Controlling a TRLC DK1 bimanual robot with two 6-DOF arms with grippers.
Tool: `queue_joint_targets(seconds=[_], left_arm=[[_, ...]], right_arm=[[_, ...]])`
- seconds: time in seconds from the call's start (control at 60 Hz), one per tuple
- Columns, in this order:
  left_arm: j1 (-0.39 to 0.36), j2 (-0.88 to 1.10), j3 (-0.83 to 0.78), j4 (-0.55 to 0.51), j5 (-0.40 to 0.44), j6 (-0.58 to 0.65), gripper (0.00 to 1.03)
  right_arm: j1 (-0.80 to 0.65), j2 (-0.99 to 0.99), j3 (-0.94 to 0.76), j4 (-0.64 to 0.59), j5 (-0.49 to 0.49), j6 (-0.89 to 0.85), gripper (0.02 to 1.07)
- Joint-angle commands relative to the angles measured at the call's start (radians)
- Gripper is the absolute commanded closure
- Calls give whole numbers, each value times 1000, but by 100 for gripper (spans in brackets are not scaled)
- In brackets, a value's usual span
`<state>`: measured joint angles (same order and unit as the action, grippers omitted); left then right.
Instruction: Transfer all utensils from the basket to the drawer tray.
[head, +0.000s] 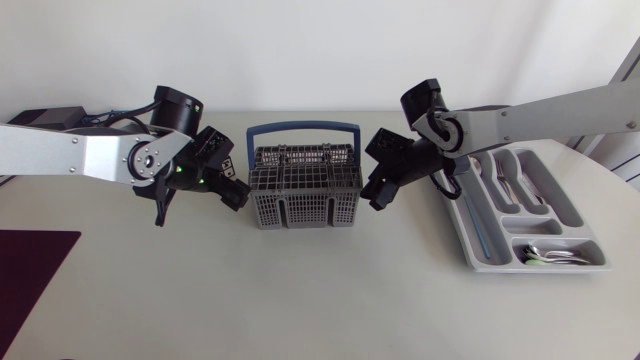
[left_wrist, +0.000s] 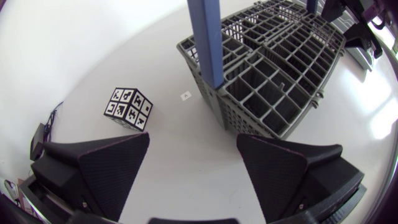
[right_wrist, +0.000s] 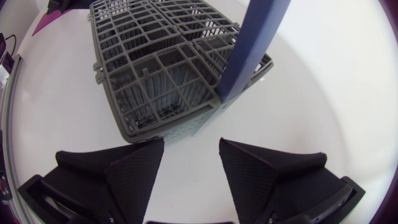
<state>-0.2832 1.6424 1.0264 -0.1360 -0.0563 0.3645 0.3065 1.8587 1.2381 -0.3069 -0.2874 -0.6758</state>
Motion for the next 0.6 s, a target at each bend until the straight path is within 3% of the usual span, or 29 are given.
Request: queue_joint_targets(seconds=[0.0,0.583], left_arm=[[22,8,-2,10,12,16,5],[10,42,11,24,12,13,5]], right_arm=[[-7,17,20,11,-9,35,41],[57,-49,-48,15,8,48,41]])
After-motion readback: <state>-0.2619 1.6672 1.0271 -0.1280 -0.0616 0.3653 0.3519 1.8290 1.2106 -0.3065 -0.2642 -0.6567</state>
